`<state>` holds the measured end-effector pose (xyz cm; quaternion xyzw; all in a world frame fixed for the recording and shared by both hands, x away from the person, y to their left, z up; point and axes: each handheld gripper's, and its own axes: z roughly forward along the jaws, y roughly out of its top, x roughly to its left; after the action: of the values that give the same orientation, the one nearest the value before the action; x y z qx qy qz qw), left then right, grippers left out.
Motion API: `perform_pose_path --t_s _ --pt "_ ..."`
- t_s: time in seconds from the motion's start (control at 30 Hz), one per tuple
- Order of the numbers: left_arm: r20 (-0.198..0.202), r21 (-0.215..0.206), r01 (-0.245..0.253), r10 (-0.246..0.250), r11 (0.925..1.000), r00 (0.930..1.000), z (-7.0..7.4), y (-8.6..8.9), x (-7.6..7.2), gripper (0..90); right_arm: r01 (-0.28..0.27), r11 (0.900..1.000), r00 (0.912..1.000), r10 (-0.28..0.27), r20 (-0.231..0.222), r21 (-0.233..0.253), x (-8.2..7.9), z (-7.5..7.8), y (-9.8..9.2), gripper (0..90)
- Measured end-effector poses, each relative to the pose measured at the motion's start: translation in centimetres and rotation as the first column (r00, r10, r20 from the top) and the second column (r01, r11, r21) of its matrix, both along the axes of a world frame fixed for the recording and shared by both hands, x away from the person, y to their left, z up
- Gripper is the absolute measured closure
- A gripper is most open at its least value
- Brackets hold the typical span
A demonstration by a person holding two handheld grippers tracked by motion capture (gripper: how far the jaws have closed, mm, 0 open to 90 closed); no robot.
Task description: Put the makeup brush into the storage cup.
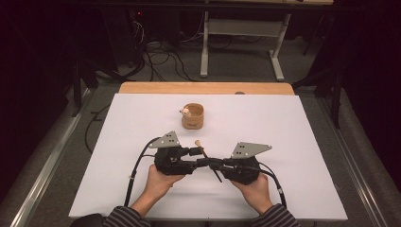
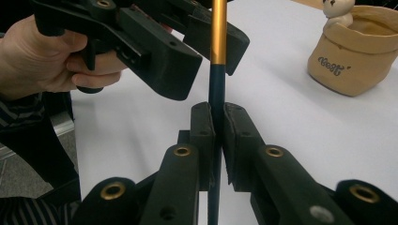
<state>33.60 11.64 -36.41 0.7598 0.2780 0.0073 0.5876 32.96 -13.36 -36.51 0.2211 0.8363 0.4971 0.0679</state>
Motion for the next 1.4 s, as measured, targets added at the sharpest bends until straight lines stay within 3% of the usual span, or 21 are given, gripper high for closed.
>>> perform_pose_path --t_s 0.7,1.4 --pt "0.006 -0.023 0.001 -0.001 0.9997 1.0000 0.07 0.19 0.01 67.6 -0.019 1.000 0.9998 0.019 -0.002 0.015 -0.01 0.04 0.50 85.4" --pt "-0.006 -0.037 0.017 -0.017 0.9992 0.9998 0.05 0.31 0.10 77.9 -0.024 1.000 0.9997 0.024 0.009 0.013 -0.07 -0.04 0.77 85.4"
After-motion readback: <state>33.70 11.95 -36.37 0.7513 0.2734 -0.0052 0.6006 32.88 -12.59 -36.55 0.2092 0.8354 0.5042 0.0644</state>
